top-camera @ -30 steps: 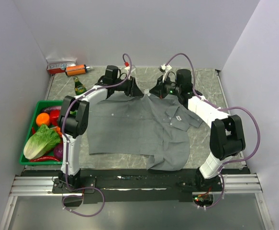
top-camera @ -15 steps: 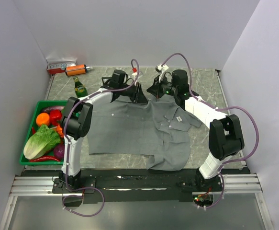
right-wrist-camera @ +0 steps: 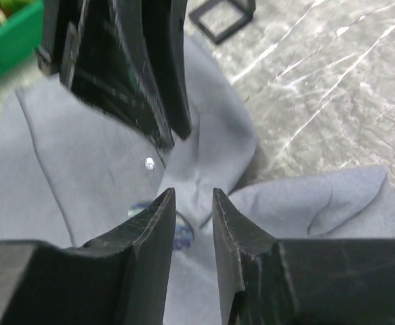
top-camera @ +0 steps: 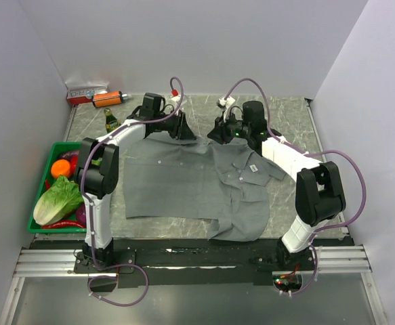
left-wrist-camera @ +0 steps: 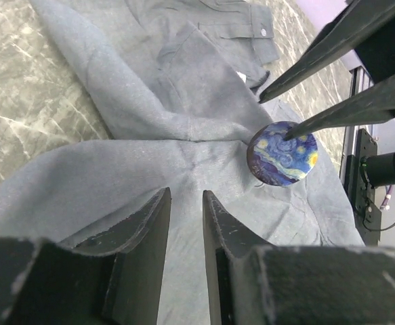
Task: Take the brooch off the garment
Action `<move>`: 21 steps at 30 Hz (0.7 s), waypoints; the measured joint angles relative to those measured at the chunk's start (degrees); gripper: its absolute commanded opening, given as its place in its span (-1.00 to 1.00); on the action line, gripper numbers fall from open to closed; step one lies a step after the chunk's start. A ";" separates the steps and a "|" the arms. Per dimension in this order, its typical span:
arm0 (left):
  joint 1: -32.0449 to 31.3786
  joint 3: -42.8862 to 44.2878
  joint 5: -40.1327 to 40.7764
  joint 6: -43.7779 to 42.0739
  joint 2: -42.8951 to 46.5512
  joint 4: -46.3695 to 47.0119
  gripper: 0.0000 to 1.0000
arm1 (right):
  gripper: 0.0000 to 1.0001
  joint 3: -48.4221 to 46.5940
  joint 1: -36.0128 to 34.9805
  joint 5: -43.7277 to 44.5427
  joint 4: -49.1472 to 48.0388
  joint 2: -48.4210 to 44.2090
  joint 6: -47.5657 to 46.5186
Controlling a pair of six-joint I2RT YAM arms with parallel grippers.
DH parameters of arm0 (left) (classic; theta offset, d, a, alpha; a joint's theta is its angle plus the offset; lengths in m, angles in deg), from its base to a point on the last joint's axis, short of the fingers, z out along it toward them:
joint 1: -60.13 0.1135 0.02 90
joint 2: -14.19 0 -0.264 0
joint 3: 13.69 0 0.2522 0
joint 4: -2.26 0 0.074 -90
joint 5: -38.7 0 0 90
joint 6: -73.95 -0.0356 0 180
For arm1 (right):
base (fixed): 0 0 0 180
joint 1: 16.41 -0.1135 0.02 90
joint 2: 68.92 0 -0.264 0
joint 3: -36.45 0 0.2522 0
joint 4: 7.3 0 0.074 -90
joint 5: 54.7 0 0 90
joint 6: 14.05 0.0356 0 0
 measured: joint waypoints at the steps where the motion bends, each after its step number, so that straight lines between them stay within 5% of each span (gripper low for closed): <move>1: 0.00 0.00 0.00 -0.02 -0.02 -0.24 -0.33 | -0.25 0.00 0.02 -0.26 0.87 0.00 -1.33; 11: 0.15 -1.55 0.46 -4.55 2.71 -3.61 -0.07 | -0.17 -0.04 2.38 -0.70 7.34 -0.72 -8.26; 21: -5.16 -8.20 9.25 -27.12 14.05 -4.42 -0.17 | -0.17 -1.36 2.82 0.15 8.83 -1.44 -8.61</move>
